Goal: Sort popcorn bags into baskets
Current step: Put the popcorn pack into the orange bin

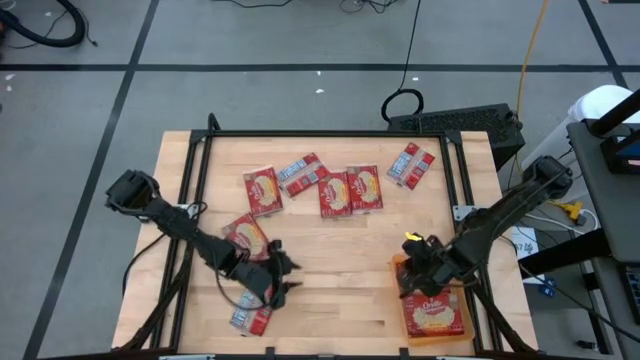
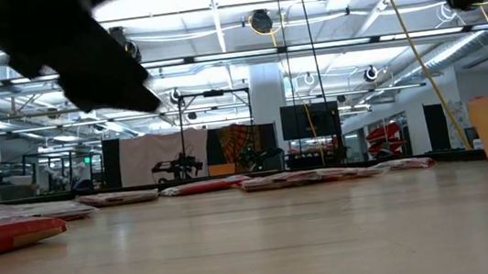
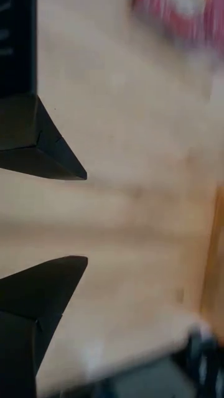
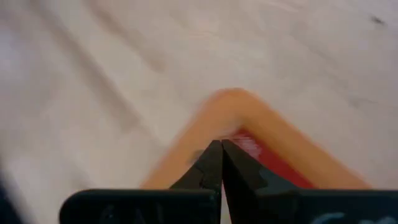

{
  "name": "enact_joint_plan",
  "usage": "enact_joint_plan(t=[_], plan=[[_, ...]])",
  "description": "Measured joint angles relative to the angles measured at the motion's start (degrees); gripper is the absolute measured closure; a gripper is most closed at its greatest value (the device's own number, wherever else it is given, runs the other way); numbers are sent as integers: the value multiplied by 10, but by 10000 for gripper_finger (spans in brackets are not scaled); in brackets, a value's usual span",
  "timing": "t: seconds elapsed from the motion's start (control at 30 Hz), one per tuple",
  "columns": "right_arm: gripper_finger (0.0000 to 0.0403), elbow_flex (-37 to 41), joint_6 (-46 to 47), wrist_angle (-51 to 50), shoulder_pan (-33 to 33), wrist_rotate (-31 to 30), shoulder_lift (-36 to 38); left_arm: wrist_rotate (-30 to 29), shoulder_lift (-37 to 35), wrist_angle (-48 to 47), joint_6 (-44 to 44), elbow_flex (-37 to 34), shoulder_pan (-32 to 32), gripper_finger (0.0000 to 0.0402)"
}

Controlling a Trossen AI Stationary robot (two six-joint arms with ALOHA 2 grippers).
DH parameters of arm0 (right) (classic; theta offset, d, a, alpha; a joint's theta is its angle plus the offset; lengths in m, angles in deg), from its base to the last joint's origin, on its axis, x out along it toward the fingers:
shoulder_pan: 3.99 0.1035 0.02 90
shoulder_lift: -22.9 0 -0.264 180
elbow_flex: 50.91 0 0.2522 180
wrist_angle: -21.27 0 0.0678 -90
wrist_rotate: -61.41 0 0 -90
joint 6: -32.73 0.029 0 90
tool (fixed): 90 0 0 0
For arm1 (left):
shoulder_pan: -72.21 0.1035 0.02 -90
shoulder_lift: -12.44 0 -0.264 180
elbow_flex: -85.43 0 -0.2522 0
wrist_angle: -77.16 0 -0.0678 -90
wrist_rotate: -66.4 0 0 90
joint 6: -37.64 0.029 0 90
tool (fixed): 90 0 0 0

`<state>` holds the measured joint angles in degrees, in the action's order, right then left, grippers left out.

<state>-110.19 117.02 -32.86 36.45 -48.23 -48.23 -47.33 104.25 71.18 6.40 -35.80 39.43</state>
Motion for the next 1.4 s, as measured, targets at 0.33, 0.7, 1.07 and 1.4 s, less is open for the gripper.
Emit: enact_joint_plan(t=[0.33, 0.7, 1.07, 1.4], plan=[[403, -56, -238, 122, 2, -192, 49, -2, 0, -67, -109, 2, -133, 188], [403, -56, -476, 429, -49, -204, -90, -22, 10, -104, -181, 44, -266, 188], [403, -56, -663, 731, -81, -93, -252, -106, 122, -98, -143, 71, -314, 188], [403, -56, -691, 748, -106, -86, -267, -133, 163, -182, -150, 90, -319, 224]])
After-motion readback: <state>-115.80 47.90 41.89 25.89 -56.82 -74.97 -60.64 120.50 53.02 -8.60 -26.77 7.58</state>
